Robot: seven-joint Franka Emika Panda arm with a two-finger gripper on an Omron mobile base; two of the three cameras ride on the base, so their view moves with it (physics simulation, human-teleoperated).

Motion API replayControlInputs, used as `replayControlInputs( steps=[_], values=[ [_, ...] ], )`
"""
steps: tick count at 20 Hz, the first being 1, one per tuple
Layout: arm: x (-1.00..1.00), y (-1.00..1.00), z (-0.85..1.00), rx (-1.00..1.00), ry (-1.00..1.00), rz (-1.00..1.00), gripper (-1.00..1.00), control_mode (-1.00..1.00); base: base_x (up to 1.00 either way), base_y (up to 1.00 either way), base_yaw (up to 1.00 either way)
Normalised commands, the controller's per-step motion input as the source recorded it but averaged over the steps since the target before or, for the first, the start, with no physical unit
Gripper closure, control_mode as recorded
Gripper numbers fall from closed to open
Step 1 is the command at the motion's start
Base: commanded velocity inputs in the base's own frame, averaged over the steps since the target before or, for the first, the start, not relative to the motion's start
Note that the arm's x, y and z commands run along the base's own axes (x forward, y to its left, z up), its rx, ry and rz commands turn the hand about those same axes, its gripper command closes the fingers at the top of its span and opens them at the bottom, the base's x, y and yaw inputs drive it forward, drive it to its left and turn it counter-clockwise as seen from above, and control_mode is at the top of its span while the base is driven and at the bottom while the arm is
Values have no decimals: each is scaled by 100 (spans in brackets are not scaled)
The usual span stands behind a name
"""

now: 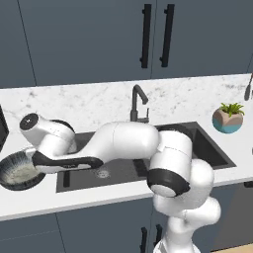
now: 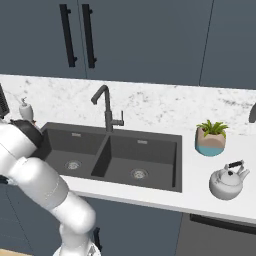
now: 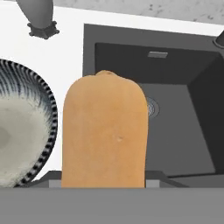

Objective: Pick the squash from the sink and place it in the bowl. Then pick the bowl and place it in the microwave. Then close the microwave door and press the start button.

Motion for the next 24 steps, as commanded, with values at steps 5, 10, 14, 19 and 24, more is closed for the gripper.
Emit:
replayControlInputs(
  steps=[5, 10, 14, 19, 24],
  values=[
    [10, 52, -23, -7, 0, -10, 100, -100, 0, 0, 0],
    [29, 43, -7, -2, 0, -20, 100, -100, 0, 0, 0],
    [37, 51, 0, 0, 3, -17, 100, -100, 0, 0, 0],
    [53, 43, -5, 0, 6, -16, 100, -100, 0, 0, 0],
    [47, 39, -21, 0, 11, -14, 100, -100, 0, 0, 0]
  ],
)
